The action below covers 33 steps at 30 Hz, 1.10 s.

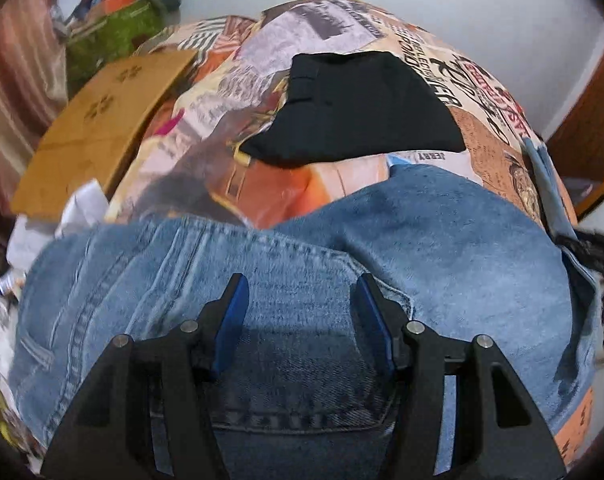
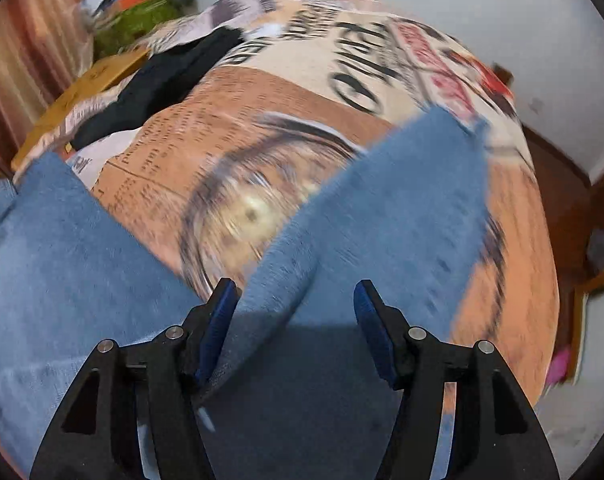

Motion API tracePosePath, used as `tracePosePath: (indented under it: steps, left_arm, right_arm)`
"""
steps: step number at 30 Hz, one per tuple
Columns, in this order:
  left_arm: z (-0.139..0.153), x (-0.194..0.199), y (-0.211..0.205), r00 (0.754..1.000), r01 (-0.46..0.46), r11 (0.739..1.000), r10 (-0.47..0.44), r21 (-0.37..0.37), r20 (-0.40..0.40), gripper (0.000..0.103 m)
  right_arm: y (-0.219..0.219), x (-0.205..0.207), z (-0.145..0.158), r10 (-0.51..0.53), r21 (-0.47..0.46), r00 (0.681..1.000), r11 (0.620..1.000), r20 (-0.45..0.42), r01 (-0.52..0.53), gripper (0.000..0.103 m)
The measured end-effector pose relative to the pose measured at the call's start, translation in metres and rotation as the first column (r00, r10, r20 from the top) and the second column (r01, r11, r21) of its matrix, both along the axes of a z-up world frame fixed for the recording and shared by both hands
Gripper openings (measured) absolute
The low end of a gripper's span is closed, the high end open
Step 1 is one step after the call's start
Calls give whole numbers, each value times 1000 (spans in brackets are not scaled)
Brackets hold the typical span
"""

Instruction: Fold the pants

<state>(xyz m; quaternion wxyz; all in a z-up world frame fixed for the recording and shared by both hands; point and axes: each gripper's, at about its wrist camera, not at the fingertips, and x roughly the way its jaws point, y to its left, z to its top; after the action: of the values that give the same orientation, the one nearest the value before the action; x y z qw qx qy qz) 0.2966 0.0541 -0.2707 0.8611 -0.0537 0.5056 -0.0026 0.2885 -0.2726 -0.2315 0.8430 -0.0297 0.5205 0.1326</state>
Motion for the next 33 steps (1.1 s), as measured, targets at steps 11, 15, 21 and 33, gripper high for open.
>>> tracePosePath:
  steps: [11, 15, 21, 33]
  left_arm:
    - [29, -23, -27, 996, 70, 996, -73, 58, 48, 55]
    - [44, -26, -56, 987, 129, 990, -134, 62, 84, 55]
    - [39, -30, -102, 968, 236, 970, -240, 64, 70, 55]
    - [5, -31, -128, 962, 267, 960, -270, 82, 33, 62]
  right_arm:
    - [-61, -118, 2, -189, 50, 982, 981, -10, 190, 57]
    - [-81, -136, 6, -260, 146, 966, 955, 0, 258, 57]
    - [-93, -157, 8, -342, 230, 939, 916, 22, 329, 57]
    - [-134, -186, 14, -483, 269, 876, 845, 12, 462, 58]
